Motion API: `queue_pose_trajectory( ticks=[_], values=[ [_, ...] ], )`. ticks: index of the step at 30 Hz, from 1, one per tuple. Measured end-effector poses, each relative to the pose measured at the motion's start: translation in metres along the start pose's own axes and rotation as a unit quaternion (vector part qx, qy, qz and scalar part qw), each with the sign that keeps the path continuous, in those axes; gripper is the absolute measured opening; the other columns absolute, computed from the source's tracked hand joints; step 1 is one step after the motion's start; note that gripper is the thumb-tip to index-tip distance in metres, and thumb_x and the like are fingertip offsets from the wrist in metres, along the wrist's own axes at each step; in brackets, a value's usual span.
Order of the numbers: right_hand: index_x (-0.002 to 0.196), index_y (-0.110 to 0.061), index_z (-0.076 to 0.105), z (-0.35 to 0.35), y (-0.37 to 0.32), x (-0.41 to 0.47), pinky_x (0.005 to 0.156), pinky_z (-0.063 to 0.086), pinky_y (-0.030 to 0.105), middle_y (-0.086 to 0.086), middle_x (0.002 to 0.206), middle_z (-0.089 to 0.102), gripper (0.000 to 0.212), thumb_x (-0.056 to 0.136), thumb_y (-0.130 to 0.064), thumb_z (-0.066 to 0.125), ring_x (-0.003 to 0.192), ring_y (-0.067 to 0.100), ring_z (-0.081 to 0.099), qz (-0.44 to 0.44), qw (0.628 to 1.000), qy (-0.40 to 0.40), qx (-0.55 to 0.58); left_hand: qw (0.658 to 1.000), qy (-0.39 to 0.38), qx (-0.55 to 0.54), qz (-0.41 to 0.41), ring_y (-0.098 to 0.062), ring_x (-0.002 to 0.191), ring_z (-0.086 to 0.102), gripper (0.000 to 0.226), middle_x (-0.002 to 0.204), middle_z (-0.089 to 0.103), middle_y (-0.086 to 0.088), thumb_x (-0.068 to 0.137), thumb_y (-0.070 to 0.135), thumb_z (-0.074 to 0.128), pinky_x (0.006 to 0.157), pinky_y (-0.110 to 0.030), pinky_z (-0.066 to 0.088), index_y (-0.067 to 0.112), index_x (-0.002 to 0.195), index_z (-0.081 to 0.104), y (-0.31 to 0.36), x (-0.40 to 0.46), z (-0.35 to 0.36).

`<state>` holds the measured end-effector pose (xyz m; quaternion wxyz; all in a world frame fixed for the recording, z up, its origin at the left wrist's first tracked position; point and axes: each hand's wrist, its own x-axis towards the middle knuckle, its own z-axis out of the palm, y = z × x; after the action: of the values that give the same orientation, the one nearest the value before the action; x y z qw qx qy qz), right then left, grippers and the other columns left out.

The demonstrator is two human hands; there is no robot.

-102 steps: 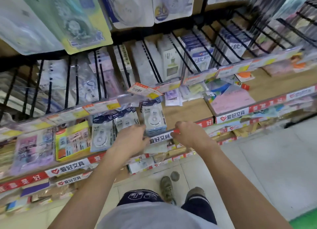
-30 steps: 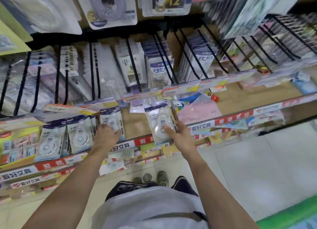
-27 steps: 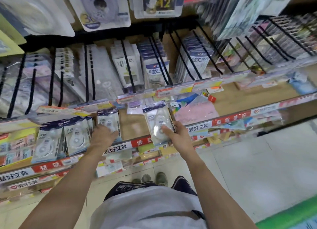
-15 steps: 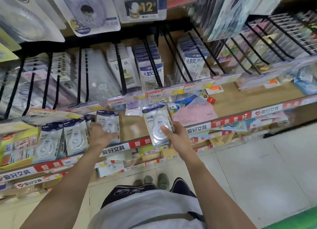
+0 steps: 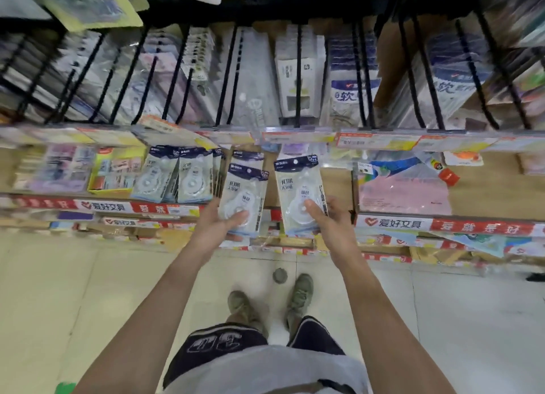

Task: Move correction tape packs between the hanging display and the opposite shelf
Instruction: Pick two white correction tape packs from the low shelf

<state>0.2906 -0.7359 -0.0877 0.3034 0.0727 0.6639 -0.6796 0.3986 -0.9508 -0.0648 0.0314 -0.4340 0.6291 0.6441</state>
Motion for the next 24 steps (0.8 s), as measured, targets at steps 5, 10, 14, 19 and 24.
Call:
queue_pose_trajectory(
  ticks=[5, 10, 14, 19, 24],
  values=[
    [0.125, -0.022, 0.064, 0.048, 0.001, -0.004, 0.079, 0.053, 0.021, -0.011, 0.111, 0.074, 0.035, 0.092, -0.031, 0.072, 0.099, 0.004, 0.07, 0.012, 0.996, -0.083, -0.024, 0.995, 0.013, -0.101, -0.004, -0.028, 0.108, 0.07, 0.038, 0.121, 0.072, -0.006, 0.088, 0.012, 0.075, 0.066, -0.036, 0.061, 0.021, 0.123, 0.063, -0.018, -0.024, -0.043],
    [0.123, -0.021, 0.064, 0.114, 0.006, -0.018, 0.065, 0.055, 0.018, -0.007, 0.11, 0.074, 0.032, 0.092, -0.025, 0.071, 0.093, 0.008, 0.073, 0.016, 0.986, -0.155, -0.054, 0.979, 0.066, -0.192, 0.006, -0.028, 0.105, 0.071, 0.054, 0.119, 0.073, -0.005, 0.075, 0.013, 0.081, 0.064, -0.035, 0.059, 0.018, 0.125, 0.064, -0.033, -0.052, -0.104],
    [0.116, -0.021, 0.067, 0.171, 0.011, -0.045, 0.07, 0.051, 0.012, -0.012, 0.105, 0.074, 0.021, 0.094, -0.021, 0.069, 0.096, 0.007, 0.071, 0.001, 0.977, -0.193, -0.086, 0.969, 0.098, -0.224, 0.031, -0.026, 0.085, 0.074, 0.039, 0.1, 0.077, -0.003, 0.07, 0.016, 0.075, 0.055, -0.031, 0.057, 0.019, 0.108, 0.069, -0.046, -0.078, -0.16],
    [0.112, -0.023, 0.063, 0.273, 0.03, -0.105, 0.068, 0.049, 0.009, -0.011, 0.11, 0.07, 0.017, 0.095, -0.023, 0.068, 0.096, 0.005, 0.069, -0.001, 0.957, -0.267, -0.109, 0.96, 0.147, -0.224, 0.083, -0.013, 0.077, 0.075, 0.022, 0.089, 0.077, 0.008, 0.093, 0.004, 0.065, 0.055, -0.029, 0.057, 0.022, 0.106, 0.066, -0.081, -0.123, -0.258],
    [0.116, -0.02, 0.068, 0.379, 0.058, -0.164, 0.072, 0.05, 0.009, -0.013, 0.104, 0.076, 0.021, 0.096, -0.025, 0.068, 0.096, 0.001, 0.071, -0.04, 0.933, -0.334, -0.129, 0.942, 0.207, -0.229, 0.131, -0.016, 0.083, 0.075, 0.043, 0.101, 0.077, 0.008, 0.081, 0.021, 0.072, 0.056, -0.03, 0.057, 0.023, 0.122, 0.061, -0.118, -0.171, -0.355]
  ],
)
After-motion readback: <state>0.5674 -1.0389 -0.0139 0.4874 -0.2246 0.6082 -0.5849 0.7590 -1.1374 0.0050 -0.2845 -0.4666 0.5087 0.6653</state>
